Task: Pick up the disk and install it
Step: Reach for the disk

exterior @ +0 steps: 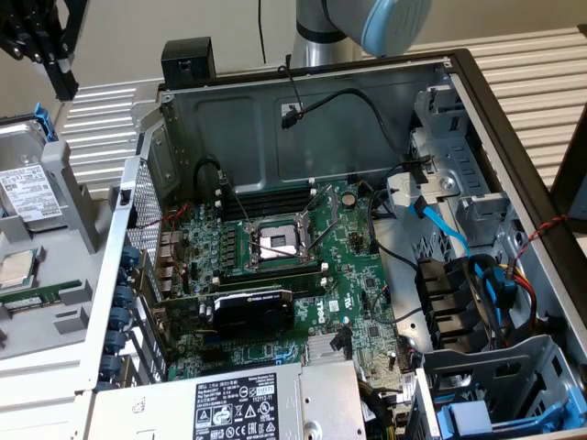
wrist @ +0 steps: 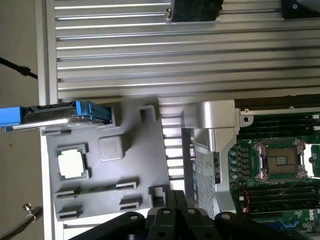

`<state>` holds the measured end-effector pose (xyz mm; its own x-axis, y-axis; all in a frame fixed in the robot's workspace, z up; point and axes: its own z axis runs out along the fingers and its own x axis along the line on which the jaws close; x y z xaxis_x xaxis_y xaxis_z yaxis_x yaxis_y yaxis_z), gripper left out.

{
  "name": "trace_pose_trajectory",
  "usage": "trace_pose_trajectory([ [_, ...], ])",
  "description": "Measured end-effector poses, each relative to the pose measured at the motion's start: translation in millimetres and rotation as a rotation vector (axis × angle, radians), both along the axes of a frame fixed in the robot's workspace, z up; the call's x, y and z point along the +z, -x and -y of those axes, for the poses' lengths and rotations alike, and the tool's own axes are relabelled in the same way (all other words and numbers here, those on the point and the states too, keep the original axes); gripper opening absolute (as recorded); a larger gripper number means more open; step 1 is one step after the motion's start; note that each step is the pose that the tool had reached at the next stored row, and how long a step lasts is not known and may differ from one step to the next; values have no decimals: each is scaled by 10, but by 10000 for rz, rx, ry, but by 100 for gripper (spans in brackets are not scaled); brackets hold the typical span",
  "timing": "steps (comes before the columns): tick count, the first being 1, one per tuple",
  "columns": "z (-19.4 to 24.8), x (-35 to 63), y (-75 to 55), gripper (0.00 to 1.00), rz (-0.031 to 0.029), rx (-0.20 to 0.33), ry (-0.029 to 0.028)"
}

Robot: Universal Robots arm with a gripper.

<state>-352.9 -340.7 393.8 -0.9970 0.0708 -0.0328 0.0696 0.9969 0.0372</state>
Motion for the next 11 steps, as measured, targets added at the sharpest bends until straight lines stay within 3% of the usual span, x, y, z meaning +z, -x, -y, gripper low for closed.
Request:
trace_pose_trajectory([
  [3, -90, 0, 73, 11, 0, 1, 0],
  [11, -247, 0, 382, 11, 0, 0, 1],
])
